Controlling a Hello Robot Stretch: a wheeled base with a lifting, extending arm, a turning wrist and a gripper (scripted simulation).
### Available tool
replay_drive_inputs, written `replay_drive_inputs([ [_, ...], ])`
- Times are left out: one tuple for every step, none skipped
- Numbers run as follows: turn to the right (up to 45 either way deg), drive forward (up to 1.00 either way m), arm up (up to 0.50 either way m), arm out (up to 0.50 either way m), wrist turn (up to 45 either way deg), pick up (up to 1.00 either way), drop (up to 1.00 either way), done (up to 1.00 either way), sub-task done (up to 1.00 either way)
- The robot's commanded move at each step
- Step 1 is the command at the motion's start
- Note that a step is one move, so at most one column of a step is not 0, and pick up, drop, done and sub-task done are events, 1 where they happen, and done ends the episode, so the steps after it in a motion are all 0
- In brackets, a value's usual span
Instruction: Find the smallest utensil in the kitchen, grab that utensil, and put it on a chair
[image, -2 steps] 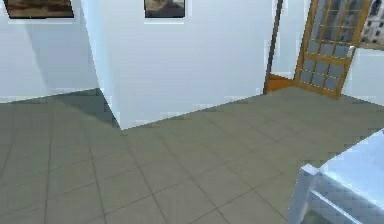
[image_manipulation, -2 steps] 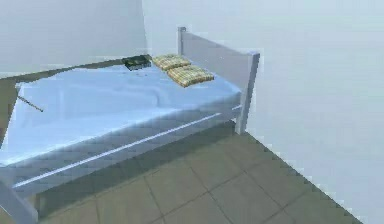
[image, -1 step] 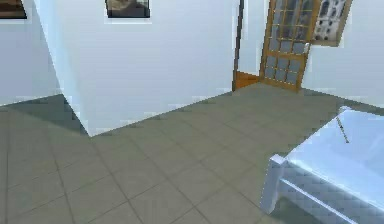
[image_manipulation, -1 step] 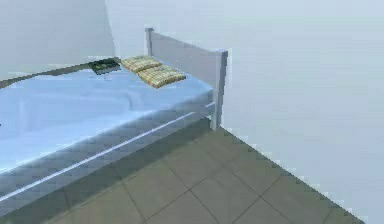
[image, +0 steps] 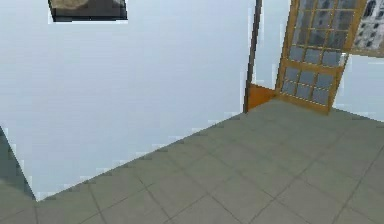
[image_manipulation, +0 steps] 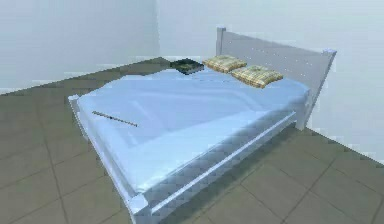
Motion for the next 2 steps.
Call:
replay_drive_inputs([
  [30.0, 0.00, 0.00, 0.00, 0.0, 0.00, 0.00, 0.00, 0.00],
  [0.0, 0.05, 0.00, 0.00, 0.0, 0.00, 0.00, 0.00, 0.00],
])
